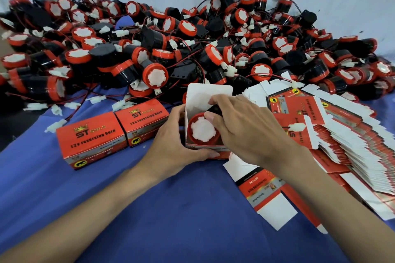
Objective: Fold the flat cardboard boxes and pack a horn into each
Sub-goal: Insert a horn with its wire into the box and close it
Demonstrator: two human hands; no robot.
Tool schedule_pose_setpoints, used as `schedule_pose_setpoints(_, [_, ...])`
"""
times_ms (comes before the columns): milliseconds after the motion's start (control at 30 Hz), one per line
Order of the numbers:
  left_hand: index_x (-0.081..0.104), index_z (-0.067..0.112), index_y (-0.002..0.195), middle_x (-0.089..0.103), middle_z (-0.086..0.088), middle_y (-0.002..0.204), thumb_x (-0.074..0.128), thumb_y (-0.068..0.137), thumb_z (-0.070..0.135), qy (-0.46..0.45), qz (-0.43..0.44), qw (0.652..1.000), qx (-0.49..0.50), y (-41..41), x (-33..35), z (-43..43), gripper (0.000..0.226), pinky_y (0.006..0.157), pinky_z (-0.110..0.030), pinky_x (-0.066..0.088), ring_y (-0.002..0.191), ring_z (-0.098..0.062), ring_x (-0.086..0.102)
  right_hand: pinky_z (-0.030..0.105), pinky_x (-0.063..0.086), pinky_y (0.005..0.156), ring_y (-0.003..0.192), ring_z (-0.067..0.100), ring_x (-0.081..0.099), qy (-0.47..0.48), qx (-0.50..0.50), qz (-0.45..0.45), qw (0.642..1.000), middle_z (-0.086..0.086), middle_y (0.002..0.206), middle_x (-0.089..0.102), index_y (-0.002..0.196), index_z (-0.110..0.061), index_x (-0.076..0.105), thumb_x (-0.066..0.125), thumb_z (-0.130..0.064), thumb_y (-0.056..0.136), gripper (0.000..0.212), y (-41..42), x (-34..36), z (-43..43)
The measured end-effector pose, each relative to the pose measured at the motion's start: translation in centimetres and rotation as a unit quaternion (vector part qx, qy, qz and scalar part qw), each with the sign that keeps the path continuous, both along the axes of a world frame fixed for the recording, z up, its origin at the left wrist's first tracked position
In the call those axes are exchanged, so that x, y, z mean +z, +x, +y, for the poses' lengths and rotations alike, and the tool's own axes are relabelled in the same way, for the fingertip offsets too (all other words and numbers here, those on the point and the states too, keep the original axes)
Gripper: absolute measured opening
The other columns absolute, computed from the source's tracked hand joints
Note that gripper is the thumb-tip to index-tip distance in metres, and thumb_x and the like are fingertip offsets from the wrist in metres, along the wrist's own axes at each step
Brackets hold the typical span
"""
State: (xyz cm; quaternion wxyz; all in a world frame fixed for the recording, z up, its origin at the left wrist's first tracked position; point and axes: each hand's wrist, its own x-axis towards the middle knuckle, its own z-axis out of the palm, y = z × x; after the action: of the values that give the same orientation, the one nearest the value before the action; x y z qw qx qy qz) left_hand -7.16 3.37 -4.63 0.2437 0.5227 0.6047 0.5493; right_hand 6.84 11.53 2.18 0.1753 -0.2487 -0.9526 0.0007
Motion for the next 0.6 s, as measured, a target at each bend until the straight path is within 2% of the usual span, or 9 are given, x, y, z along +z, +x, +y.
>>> schedule_pose_setpoints(67, [0.041,0.041,0.111,0.057,0.025,0.111,0.085,0.044,0.046,-0.004,0.006,1.0,0.004,0.1,0.0,0.0,0.081,0.082,-0.007,0.045,0.104,0.011,0.055,0.033,0.036,0.062,0.082,0.018,0.052,-0.006,0.0,0.019,1.0,-0.004,0.088,0.055,0.11,-0.018,0.05,0.019,-0.042,0.1,0.041,-0.1,0.3,-0.3])
schedule_pose_setpoints(133, [0.04,0.042,0.109,0.057,0.031,0.108,0.084,0.043,0.048,-0.005,0.01,1.0,0.007,0.2,0.0,-0.1,0.08,0.083,-0.005,0.044,0.104,0.012,0.054,0.031,0.035,0.052,0.069,0.021,0.055,0.034,-0.019,0.033,0.999,-0.003,0.076,0.054,0.097,-0.014,0.054,0.023,-0.035,0.101,0.037,-0.3,0.2,-0.8])
schedule_pose_setpoints(200, [0.041,0.042,0.108,0.057,0.033,0.107,0.088,0.042,0.053,-0.008,0.013,1.0,0.013,0.3,0.0,-0.1,0.082,0.081,-0.007,0.046,0.103,0.011,0.055,0.024,0.026,0.041,0.057,0.024,0.059,0.11,-0.058,0.033,0.992,0.003,0.065,0.06,0.083,-0.01,0.058,0.04,-0.027,0.1,0.029,-0.7,-0.4,-1.6])
schedule_pose_setpoints(267, [0.042,0.041,0.108,0.056,0.032,0.109,0.09,0.04,0.057,-0.01,0.015,1.0,0.019,0.3,0.1,0.0,0.085,0.081,-0.011,0.048,0.102,0.008,0.057,0.022,0.023,0.041,0.052,0.02,0.062,0.178,-0.116,-0.023,0.977,0.004,0.057,0.062,0.079,-0.007,0.066,0.055,-0.024,0.093,0.025,-1.1,-0.9,-2.2])
schedule_pose_setpoints(367, [0.042,0.039,0.107,0.056,0.031,0.109,0.088,0.043,0.045,-0.003,0.023,1.0,0.021,0.4,0.1,0.0,0.08,0.079,-0.011,0.048,0.102,0.007,0.057,0.022,0.02,0.044,0.057,0.011,0.062,0.203,-0.149,-0.102,0.962,-0.006,0.054,0.061,0.071,-0.019,0.069,0.058,-0.028,0.085,0.02,-1.6,-1.4,-2.6])
schedule_pose_setpoints(433, [0.042,0.04,0.108,0.058,0.029,0.107,0.093,0.054,0.028,0.003,0.033,0.999,0.015,0.4,0.1,-0.1,0.075,0.076,-0.007,0.045,0.1,0.009,0.057,0.023,0.021,0.045,0.068,0.009,0.062,0.203,-0.135,-0.121,0.962,-0.009,0.062,0.062,0.068,-0.025,0.066,0.053,-0.029,0.088,0.023,-1.4,-1.4,-2.6])
schedule_pose_setpoints(467, [0.042,0.04,0.108,0.059,0.028,0.106,0.092,0.058,0.024,0.004,0.036,0.999,0.013,0.4,0.0,-0.1,0.072,0.075,-0.006,0.044,0.1,0.009,0.057,0.025,0.023,0.048,0.08,0.01,0.061,0.194,-0.12,-0.118,0.966,-0.009,0.074,0.064,0.076,-0.026,0.067,0.046,-0.027,0.093,0.027,-1.3,-1.5,-2.6])
schedule_pose_setpoints(533, [0.041,0.041,0.108,0.059,0.026,0.106,0.091,0.059,0.029,0.001,0.034,0.999,0.011,0.4,0.2,-0.2,0.071,0.076,-0.006,0.044,0.1,0.009,0.057,0.028,0.025,0.054,0.103,0.015,0.054,0.15,-0.08,-0.096,0.981,-0.004,0.098,0.058,0.097,-0.025,0.064,0.032,-0.024,0.101,0.032,-1.1,-1.8,-2.0])
schedule_pose_setpoints(600, [0.04,0.042,0.109,0.057,0.03,0.108,0.085,0.056,0.043,-0.006,0.029,1.0,0.006,0.5,0.4,-0.2,0.069,0.078,-0.008,0.046,0.101,0.008,0.057,0.028,0.022,0.054,0.112,0.018,0.048,0.125,-0.07,-0.109,0.984,-0.003,0.103,0.055,0.105,-0.021,0.061,0.027,-0.025,0.104,0.034,-1.1,-1.5,-1.6])
